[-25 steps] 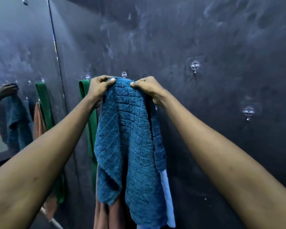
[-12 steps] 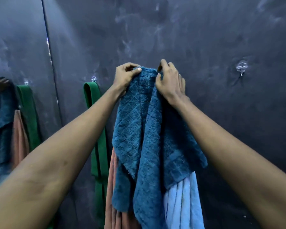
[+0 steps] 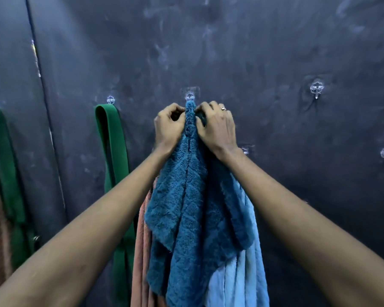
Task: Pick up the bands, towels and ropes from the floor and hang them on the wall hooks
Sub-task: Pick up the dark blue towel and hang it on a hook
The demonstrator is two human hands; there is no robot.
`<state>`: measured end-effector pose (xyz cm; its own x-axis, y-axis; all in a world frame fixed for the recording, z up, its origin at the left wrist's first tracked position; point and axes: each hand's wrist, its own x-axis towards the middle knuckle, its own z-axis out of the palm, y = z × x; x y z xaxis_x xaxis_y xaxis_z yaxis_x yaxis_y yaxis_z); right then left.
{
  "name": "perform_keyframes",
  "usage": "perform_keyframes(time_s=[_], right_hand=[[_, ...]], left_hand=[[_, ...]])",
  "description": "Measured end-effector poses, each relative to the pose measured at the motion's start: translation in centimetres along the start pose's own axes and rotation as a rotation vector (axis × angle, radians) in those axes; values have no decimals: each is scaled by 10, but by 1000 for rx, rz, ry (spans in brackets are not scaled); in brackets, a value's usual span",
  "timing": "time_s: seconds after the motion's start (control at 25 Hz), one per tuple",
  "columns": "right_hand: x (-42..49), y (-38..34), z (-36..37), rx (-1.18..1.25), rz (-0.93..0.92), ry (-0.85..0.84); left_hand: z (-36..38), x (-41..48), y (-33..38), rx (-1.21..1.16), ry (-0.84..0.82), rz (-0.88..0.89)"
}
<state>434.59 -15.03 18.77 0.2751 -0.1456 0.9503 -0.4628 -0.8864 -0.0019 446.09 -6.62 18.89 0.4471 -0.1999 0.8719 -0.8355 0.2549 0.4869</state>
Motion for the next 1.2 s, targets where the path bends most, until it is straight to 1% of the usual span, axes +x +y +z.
perform_keyframes(time_s=[0.12,0.24,0.32,0.44,0.56,0.64,0.72,0.8,0.88,0.96,1.0,1.08,1.2], right_hand=[[-4,-5,2,109,52,-10],[-7,-1,-4,337,118,5],[-7,0,-6,419,156,-32],[-4,1,-8,419,164,-117],[-1,3,-21,447,167,-257],[-7,3,-33,435,167,-328],[-26,6,-46,447,186,-334],[-52,13,-61,431,200,-358],[-80,27,-79,370,168,-432],[-108,43,-101,299,186,-467],[-122,52,-114,275,221,-471],[-157,70,-146,236,300,-507],[-217,99,-200,142,380,-570]], left_hand=[[-2,-8,0,44,-11,35],[-8,-23,-4,58,-70,78],[-6,-33,-9,94,-99,122],[-2,-37,-13,105,-124,148],[-9,-35,-9,93,-176,144],[-16,-37,-5,99,-204,85],[-21,-49,-1,98,-210,-7],[-29,-69,6,124,-199,-55],[-40,-96,14,170,-172,-2],[-47,-127,29,203,-198,97],[-46,-142,38,192,-244,127],[-32,-176,59,143,-407,115],[5,-228,91,102,-755,-85]])
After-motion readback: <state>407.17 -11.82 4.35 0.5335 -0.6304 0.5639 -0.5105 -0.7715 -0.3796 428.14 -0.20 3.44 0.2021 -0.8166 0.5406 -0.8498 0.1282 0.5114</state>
